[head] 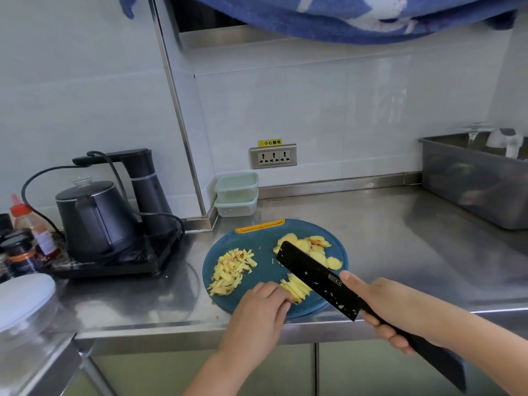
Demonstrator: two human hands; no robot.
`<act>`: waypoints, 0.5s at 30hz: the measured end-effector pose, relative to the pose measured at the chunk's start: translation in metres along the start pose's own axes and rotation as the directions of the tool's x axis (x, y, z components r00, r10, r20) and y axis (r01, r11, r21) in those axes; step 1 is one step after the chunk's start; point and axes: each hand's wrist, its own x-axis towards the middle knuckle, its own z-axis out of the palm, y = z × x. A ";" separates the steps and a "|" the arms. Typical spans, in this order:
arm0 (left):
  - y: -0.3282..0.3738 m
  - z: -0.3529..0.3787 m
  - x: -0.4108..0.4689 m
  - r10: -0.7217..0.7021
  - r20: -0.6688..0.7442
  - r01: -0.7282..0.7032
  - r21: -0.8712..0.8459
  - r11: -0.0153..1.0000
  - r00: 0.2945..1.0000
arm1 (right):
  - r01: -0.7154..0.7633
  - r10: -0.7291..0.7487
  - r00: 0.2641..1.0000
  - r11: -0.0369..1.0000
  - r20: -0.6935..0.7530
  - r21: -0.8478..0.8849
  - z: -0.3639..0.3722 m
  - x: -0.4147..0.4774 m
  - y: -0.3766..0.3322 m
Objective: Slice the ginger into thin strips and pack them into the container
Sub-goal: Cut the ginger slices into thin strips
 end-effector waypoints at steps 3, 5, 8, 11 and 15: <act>0.001 -0.006 0.006 0.041 0.075 -0.045 0.056 0.997 0.996 | 0.012 -0.011 1.000 0.999 -0.016 0.043 -0.002 -0.001 0.003; 0.001 -0.009 0.006 0.054 0.104 -0.064 0.099 0.993 0.993 | 0.032 -0.030 0.999 0.997 -0.035 0.072 -0.005 -0.001 0.005; 0.001 -0.009 0.003 0.059 0.110 -0.073 0.129 0.989 0.992 | 0.039 -0.036 0.999 0.994 -0.030 0.097 -0.008 -0.001 0.007; 0.002 -0.009 0.005 0.071 0.133 -0.093 0.174 0.980 0.989 | 0.047 -0.044 0.998 0.996 -0.039 0.079 -0.010 -0.003 0.006; 0.003 -0.007 0.005 0.092 0.105 -0.109 0.177 0.978 0.990 | 0.049 -0.042 0.996 0.995 -0.078 0.082 -0.013 -0.005 0.006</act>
